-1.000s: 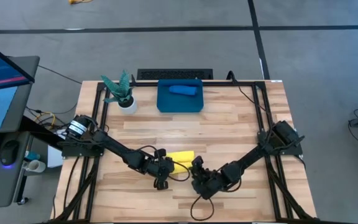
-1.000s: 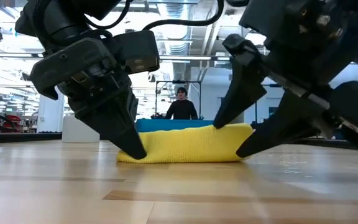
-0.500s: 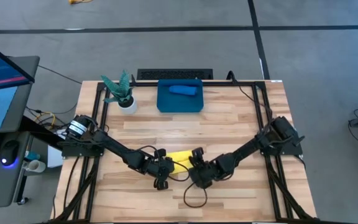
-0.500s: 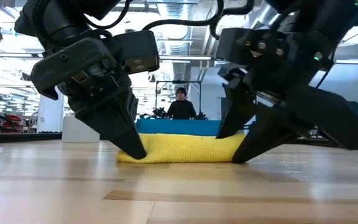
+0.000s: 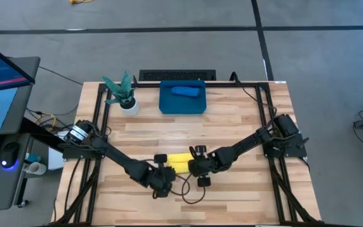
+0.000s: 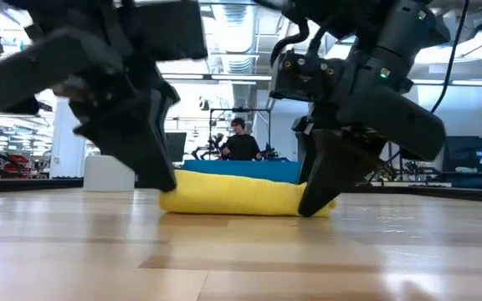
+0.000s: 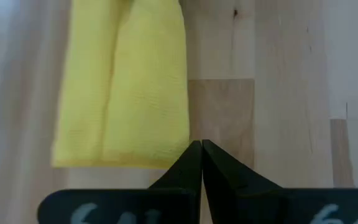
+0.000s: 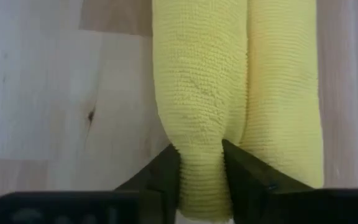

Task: Roll microfiber towels into tight, uniform cylinder then place into a basket
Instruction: Roll the yellow microfiber towel

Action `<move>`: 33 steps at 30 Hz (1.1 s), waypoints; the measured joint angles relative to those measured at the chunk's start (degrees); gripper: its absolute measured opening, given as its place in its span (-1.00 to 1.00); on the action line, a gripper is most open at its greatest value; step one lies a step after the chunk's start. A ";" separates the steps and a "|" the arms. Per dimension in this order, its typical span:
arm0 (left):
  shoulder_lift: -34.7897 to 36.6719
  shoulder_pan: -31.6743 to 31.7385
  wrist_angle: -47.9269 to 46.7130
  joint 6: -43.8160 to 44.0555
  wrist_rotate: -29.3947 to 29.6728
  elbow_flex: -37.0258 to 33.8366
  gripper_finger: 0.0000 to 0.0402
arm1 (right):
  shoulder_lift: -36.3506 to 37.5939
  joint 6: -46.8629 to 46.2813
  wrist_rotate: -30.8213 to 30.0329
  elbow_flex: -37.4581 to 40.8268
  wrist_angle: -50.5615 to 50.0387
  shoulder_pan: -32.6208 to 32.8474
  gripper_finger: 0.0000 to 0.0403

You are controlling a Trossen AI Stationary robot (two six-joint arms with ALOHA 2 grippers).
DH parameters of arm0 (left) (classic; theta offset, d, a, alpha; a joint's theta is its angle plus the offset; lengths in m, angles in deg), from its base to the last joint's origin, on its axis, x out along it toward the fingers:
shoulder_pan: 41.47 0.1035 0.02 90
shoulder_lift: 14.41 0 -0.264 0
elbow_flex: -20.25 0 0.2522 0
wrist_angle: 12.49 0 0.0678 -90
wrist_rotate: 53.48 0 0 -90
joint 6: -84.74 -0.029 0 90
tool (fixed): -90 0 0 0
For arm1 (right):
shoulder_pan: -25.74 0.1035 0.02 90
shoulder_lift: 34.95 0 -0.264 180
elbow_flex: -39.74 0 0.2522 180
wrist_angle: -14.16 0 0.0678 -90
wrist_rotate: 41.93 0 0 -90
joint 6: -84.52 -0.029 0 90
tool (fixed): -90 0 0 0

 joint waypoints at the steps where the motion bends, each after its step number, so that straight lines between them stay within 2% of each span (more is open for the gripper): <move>1: 0.00 -0.52 -1.16 0.25 1.33 0.71 -0.98 | 0.02 -0.63 0.00 0.00 -0.04 -0.09 -0.43; 7: 0.22 -3.74 -2.78 -0.92 8.86 3.92 -0.98 | 0.16 -3.72 0.92 0.00 -0.29 -0.91 -0.69; 17: -0.11 -3.37 -2.39 -1.04 9.34 3.97 -0.92 | 0.22 -4.32 2.51 0.10 0.90 -1.22 -0.71; 21: -0.11 -2.60 -1.78 -0.30 8.98 4.01 -0.72 | 0.22 -5.24 2.51 0.09 0.92 -1.22 -0.70; 29: -0.11 -0.88 -1.91 -1.49 7.84 4.01 -0.16 | 0.22 -5.27 2.56 0.10 0.90 -1.22 -0.70; 33: -0.08 0.13 0.08 -1.18 7.85 1.86 0.00 | 0.22 -5.27 2.67 0.09 0.90 -1.22 -0.70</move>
